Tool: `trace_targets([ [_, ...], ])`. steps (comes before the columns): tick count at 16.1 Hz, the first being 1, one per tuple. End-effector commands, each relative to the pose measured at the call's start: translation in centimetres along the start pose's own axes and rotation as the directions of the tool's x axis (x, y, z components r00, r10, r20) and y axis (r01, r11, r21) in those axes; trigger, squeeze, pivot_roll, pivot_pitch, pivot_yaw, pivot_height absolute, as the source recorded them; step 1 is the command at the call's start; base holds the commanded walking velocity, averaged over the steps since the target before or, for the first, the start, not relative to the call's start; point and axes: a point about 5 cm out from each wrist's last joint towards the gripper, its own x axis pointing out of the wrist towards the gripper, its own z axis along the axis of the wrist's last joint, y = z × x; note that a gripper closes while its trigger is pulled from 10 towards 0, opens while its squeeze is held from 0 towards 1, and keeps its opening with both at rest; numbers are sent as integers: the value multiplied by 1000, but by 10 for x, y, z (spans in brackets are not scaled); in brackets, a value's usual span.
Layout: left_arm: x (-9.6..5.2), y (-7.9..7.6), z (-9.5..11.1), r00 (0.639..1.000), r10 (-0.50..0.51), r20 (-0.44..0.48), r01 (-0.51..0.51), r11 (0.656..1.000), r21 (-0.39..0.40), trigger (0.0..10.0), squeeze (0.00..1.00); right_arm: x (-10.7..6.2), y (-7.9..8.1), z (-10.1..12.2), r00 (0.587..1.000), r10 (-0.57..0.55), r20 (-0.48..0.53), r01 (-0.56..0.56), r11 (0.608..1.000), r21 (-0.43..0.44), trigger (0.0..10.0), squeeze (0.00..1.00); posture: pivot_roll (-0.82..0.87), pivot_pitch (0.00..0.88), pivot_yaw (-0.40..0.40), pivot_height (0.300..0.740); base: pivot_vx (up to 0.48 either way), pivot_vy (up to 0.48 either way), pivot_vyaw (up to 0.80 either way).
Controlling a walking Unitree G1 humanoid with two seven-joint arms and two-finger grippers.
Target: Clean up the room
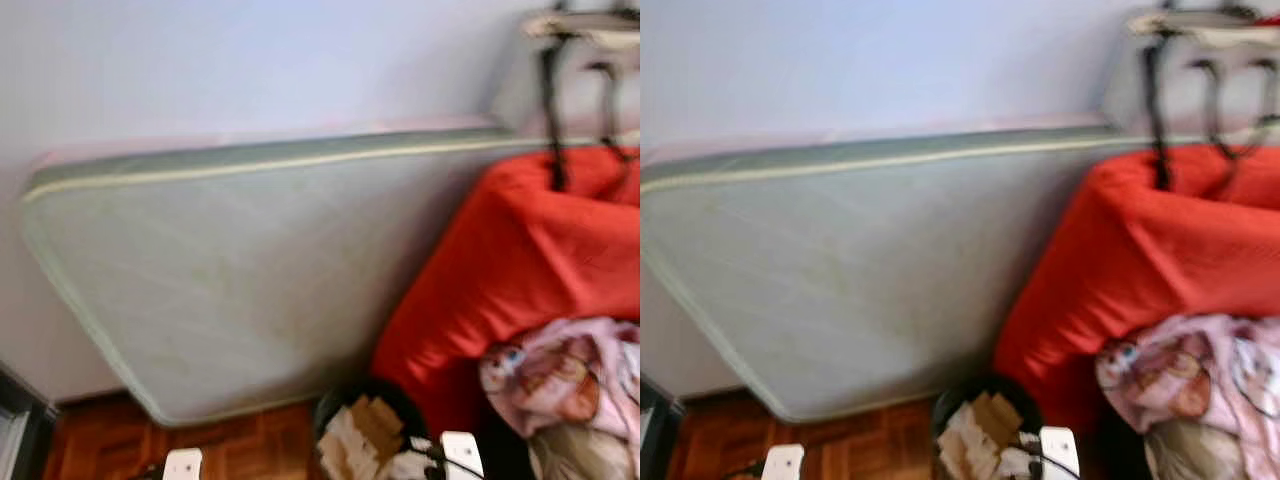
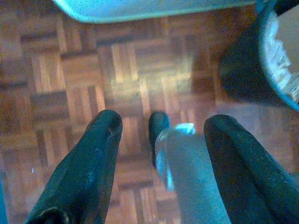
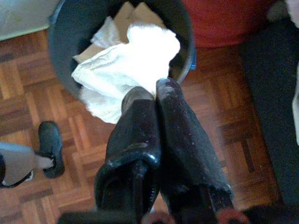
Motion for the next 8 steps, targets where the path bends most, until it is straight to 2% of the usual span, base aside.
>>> trace_targets([
  [1,0,-6,-3,1000,-11,-7,11,1000,-22,10000,0,-2,-7,-2,1000,-15,-3,15,1000,0,10000,0,31,0,-85,740,255,0,0],
  [2,0,-8,-3,1000,-14,-5,14,1000,-25,10000,0,-2,-9,-2,1000,-13,1,13,1000,-2,10000,0,32,0,-91,740,251,0,0],
  [8,0,-22,-3,999,-28,36,31,997,-75,10000,0,-4,-20,3,1000,11,27,-10,999,-31,10000,0,47,0,-140,740,0,0,0],
])
